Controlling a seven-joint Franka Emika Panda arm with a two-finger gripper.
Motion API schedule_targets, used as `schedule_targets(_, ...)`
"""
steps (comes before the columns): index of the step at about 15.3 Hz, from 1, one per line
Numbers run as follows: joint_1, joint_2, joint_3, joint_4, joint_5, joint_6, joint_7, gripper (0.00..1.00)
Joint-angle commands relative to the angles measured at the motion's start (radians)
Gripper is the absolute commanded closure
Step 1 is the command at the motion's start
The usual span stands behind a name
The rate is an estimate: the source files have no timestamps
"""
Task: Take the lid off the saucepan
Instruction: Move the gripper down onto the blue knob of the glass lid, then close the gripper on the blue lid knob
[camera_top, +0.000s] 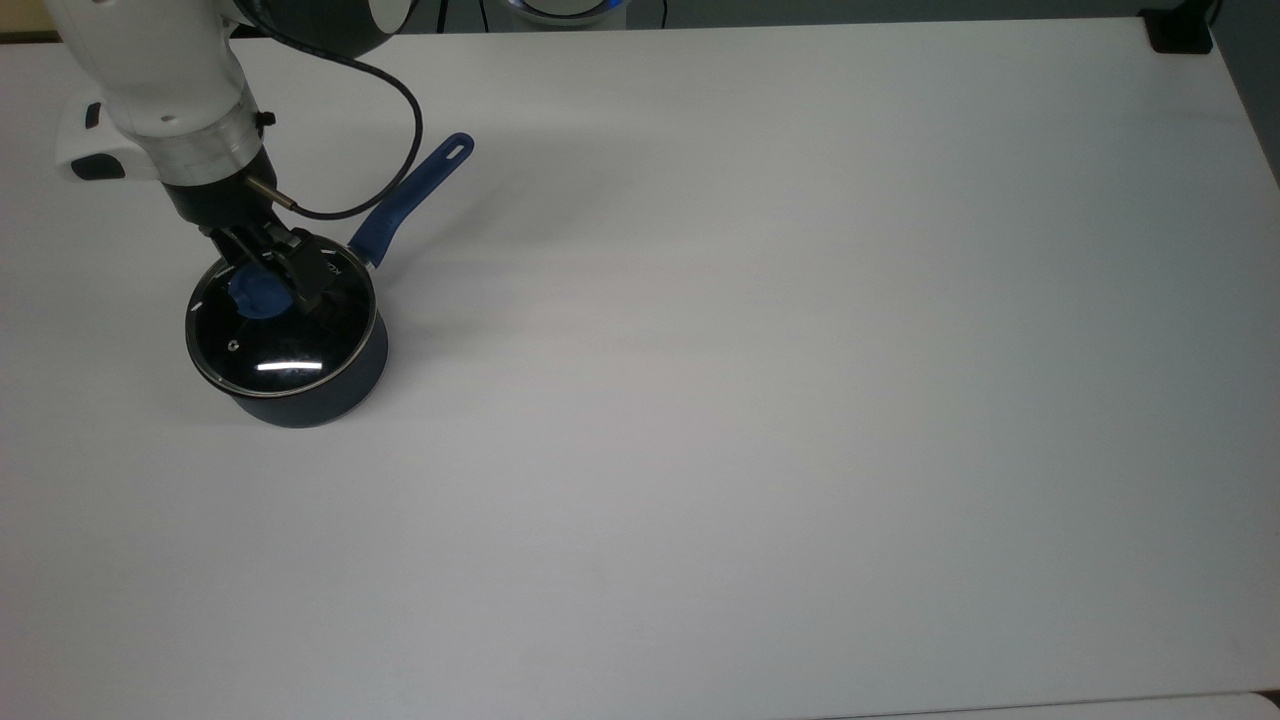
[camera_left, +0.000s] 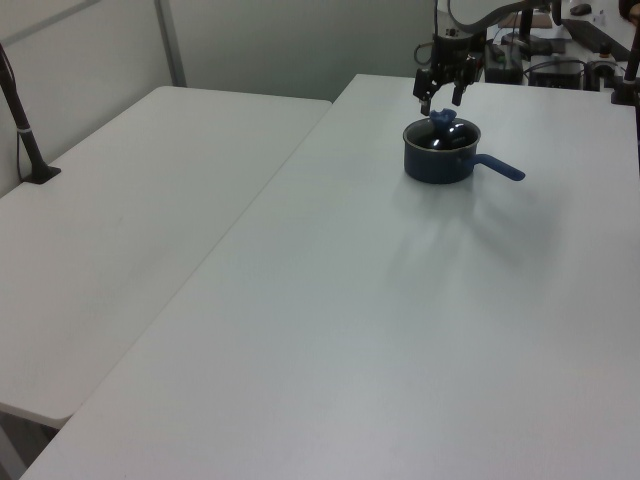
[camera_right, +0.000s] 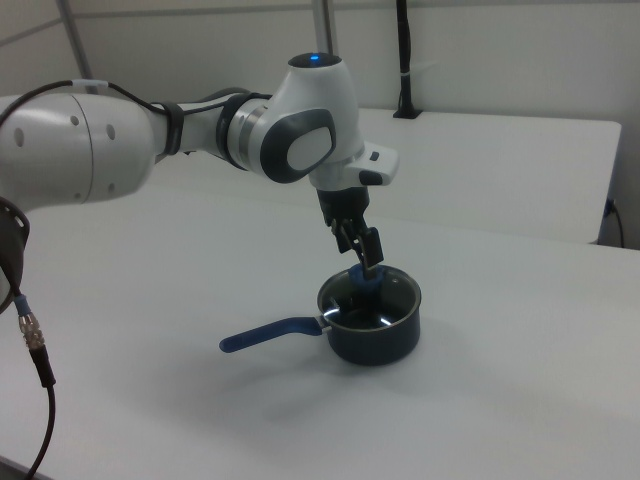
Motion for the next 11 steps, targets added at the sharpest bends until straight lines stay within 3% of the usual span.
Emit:
schedule_targets(1, 0.007, 0.027, -0.012, 0.006, -0.003, 0.009, 0.017, 0.1)
schedule_targets(4, 0.007, 0.025, -0.015, 0.006, -0.006, 0.003, 0.115, 0.11)
schedule_targets(11, 0.007, 0.032, -0.016, 0.006, -0.009, 0.003, 0.11, 0.14)
